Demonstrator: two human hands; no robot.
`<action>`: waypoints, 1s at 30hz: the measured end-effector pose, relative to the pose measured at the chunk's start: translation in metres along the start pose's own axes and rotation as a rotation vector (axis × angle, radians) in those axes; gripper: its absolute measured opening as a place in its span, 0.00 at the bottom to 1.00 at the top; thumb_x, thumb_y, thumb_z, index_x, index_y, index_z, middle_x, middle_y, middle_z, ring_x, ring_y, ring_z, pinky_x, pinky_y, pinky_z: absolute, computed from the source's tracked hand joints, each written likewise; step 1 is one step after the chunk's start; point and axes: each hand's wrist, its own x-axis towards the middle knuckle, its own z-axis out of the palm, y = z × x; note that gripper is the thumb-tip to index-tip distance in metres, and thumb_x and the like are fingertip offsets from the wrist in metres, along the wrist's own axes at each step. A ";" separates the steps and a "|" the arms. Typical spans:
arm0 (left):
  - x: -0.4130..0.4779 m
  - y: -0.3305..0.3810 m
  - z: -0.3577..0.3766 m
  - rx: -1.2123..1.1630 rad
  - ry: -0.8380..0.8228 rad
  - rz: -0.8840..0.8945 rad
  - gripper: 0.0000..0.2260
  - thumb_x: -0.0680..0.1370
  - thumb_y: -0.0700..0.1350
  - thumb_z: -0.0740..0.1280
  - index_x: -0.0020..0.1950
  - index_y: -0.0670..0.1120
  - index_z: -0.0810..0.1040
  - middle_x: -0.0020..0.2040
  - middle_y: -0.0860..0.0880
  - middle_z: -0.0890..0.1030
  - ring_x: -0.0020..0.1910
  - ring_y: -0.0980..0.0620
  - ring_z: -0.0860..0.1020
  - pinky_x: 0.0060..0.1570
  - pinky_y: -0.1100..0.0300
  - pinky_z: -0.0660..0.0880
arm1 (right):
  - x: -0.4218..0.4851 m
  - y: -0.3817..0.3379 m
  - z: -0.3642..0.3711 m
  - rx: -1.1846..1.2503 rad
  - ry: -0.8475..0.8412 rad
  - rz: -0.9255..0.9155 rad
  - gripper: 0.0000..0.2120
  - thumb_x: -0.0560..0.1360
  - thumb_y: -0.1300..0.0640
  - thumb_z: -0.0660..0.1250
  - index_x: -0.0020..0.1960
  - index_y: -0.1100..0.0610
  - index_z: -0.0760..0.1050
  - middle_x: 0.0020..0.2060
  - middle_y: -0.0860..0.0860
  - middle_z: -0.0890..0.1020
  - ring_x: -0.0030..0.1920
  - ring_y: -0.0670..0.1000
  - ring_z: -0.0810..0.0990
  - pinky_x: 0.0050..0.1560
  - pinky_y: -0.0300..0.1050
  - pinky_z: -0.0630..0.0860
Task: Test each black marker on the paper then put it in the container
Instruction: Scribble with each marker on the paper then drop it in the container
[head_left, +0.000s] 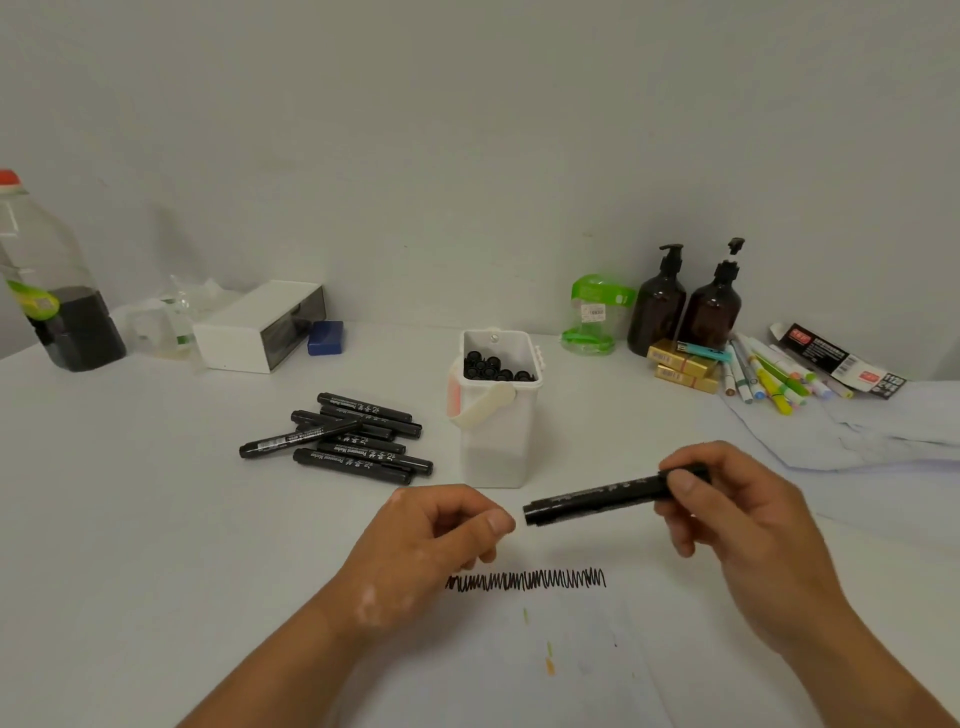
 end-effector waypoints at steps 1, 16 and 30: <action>0.001 -0.001 -0.002 -0.028 0.035 -0.006 0.08 0.74 0.54 0.71 0.44 0.51 0.85 0.33 0.51 0.81 0.33 0.57 0.75 0.38 0.66 0.74 | 0.002 -0.002 -0.003 0.014 0.040 0.004 0.12 0.79 0.65 0.65 0.47 0.52 0.84 0.33 0.58 0.82 0.31 0.52 0.77 0.29 0.43 0.76; 0.013 -0.016 -0.015 -0.099 0.321 -0.045 0.06 0.77 0.45 0.72 0.39 0.52 0.84 0.28 0.51 0.78 0.28 0.58 0.73 0.31 0.68 0.71 | 0.109 -0.139 0.034 -0.712 0.043 -0.331 0.01 0.76 0.48 0.72 0.46 0.44 0.82 0.33 0.46 0.85 0.34 0.45 0.82 0.34 0.34 0.74; 0.017 -0.020 -0.014 -0.088 0.311 -0.048 0.06 0.76 0.46 0.72 0.40 0.54 0.84 0.28 0.53 0.78 0.28 0.61 0.75 0.33 0.69 0.71 | 0.169 -0.093 0.108 -1.295 -0.335 -0.259 0.05 0.78 0.50 0.68 0.52 0.47 0.81 0.49 0.51 0.83 0.47 0.54 0.81 0.46 0.48 0.80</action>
